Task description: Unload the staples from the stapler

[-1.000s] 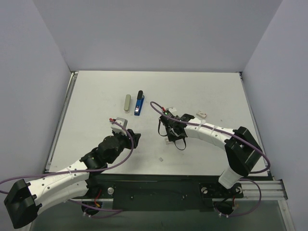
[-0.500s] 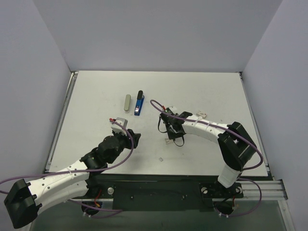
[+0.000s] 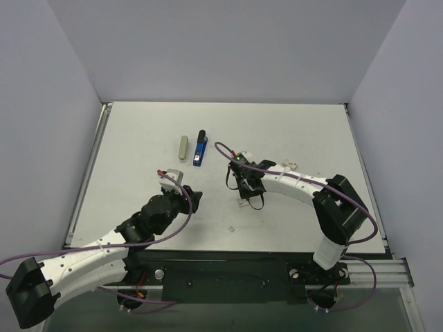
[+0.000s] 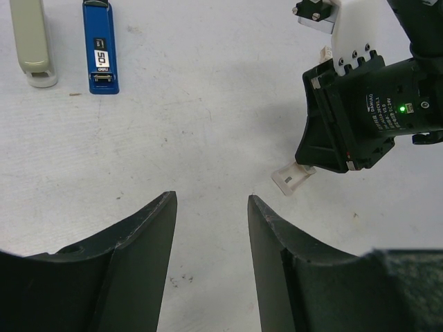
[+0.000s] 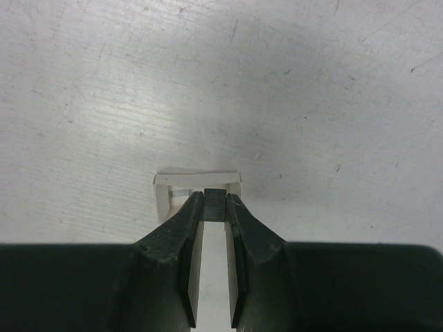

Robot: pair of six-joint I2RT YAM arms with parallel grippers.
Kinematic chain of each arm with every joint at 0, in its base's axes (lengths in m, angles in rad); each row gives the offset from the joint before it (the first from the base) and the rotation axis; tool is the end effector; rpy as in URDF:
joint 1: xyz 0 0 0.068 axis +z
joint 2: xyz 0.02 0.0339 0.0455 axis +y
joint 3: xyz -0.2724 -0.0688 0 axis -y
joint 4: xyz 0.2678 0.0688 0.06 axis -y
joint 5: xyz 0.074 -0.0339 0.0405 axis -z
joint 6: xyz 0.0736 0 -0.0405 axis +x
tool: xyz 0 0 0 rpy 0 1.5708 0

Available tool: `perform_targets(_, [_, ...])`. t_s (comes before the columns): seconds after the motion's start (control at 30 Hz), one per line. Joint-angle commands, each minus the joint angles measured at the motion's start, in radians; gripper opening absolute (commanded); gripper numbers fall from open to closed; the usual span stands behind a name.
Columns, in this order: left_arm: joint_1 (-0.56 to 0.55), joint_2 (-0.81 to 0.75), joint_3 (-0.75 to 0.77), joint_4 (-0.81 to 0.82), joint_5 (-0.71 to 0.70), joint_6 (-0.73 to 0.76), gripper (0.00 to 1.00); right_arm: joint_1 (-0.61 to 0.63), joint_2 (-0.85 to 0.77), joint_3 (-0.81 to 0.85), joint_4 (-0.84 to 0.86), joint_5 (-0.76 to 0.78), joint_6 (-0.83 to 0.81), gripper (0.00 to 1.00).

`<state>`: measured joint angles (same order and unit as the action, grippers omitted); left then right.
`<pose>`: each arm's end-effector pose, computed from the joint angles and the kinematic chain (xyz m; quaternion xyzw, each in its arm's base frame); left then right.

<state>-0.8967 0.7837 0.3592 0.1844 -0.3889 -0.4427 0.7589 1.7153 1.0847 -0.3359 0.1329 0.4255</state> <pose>0.1678 -0.1653 0.2164 0.0575 0.7789 -0.2568 0.5692 0.2929 0.2643 0.1527 -0.1386 0.9427 0.1131 0.2817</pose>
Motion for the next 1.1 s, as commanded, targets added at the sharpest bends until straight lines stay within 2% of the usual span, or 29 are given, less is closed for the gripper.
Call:
perform_targets(0.0, [0.005,-0.004,0.011,0.047,0.001,-0.01,0.56,-0.004,0.013,0.015,-0.008,0.004,0.002,0.07])
perform_targets(0.77, [0.007,0.002,0.009,0.05,0.005,-0.013,0.56,-0.003,-0.002,-0.031,-0.003,-0.003,0.018,0.14])
perform_targets(1.07, [0.007,0.006,0.011,0.052,0.008,-0.011,0.56,-0.001,-0.008,-0.031,0.001,-0.003,0.022,0.29])
